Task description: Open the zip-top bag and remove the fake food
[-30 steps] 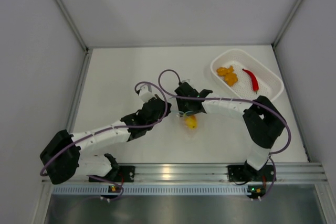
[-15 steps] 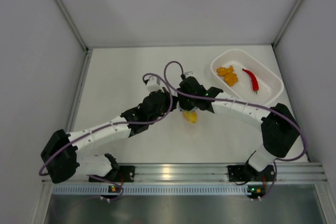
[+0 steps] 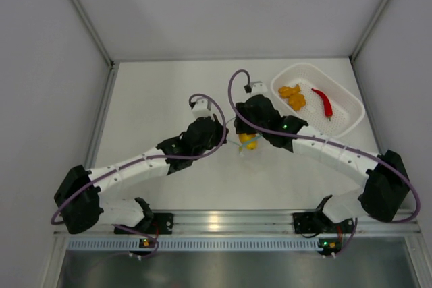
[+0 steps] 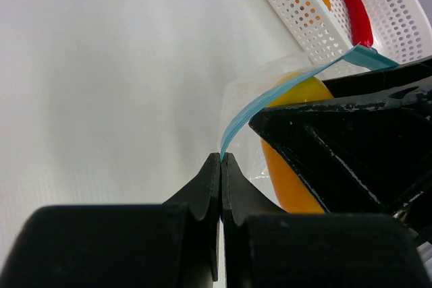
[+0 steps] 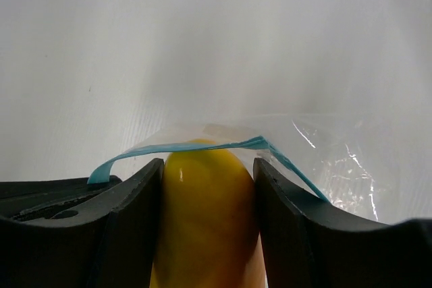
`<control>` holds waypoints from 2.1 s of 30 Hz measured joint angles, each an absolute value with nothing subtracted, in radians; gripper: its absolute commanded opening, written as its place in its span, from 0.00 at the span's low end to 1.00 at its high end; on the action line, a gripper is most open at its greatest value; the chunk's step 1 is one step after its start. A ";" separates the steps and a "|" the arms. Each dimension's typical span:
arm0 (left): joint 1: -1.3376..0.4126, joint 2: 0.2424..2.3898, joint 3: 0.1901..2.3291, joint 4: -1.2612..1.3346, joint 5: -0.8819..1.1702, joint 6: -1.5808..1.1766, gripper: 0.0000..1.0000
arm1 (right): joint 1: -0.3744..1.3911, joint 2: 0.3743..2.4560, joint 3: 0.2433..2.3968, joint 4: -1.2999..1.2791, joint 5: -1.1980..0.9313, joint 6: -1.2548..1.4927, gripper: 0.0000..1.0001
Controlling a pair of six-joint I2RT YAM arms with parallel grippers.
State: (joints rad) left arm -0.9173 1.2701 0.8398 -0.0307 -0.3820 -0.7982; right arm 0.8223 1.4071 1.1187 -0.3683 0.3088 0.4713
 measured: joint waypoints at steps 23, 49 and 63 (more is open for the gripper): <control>-0.917 1.264 0.881 -0.099 -0.444 -0.771 0.00 | 0.822 1.192 0.815 0.168 0.134 0.420 0.08; -0.876 1.188 0.881 -0.182 -0.456 -0.746 0.00 | 0.816 1.258 0.774 0.772 0.130 0.621 0.05; -0.768 1.126 0.916 -0.336 -0.545 -0.631 0.00 | 0.397 1.116 0.824 0.178 0.226 0.556 0.12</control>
State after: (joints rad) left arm -0.7677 1.1255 0.9165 -0.3363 -0.5446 -0.6308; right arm 0.3969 1.1164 0.8238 0.1776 0.2260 0.5564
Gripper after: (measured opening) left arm 0.019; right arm 0.527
